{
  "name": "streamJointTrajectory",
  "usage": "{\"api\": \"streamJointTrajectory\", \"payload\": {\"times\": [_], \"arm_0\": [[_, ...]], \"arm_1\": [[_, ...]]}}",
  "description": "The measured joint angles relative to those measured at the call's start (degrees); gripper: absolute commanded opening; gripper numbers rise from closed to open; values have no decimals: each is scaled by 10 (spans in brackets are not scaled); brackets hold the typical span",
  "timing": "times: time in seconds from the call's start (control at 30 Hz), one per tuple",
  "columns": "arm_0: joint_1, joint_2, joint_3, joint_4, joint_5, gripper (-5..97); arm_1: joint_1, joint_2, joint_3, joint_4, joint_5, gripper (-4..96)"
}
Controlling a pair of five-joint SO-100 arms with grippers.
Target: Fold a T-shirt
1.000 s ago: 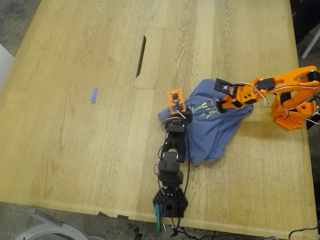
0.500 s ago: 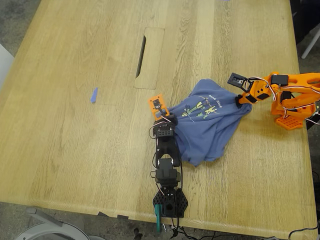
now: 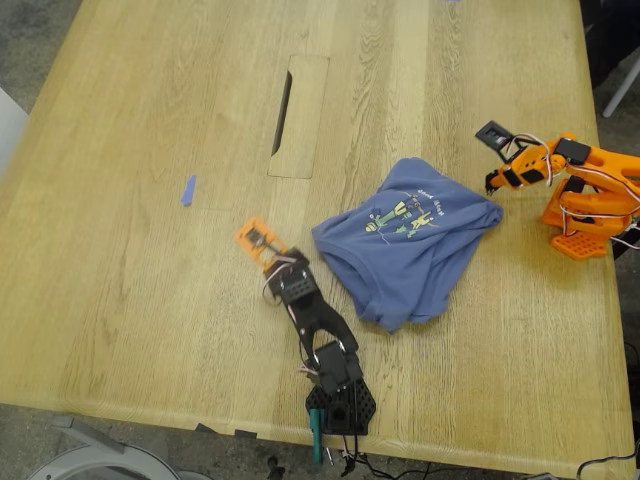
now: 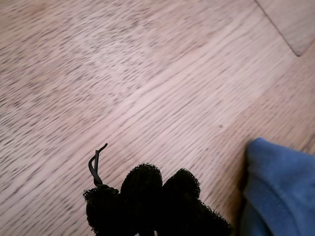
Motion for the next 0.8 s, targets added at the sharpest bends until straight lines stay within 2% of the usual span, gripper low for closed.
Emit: {"api": "streamJointTrajectory", "payload": {"times": [0.13, 0.37, 0.57, 0.67, 0.8], "arm_0": [[-50, 99, 89, 27, 4, 37], [-200, 328, 207, 139, 12, 33], [-272, 557, 283, 288, 13, 8], [-320, 705, 314, 403, 15, 0], [-390, 749, 316, 443, 23, -1]], "arm_1": [[87, 35, 9, 35, -18, -1], [306, 158, 58, 120, -40, -1], [501, 295, 112, 203, -62, -1], [578, 310, 115, 221, -68, -1], [647, 315, 123, 223, -71, -1]]}}
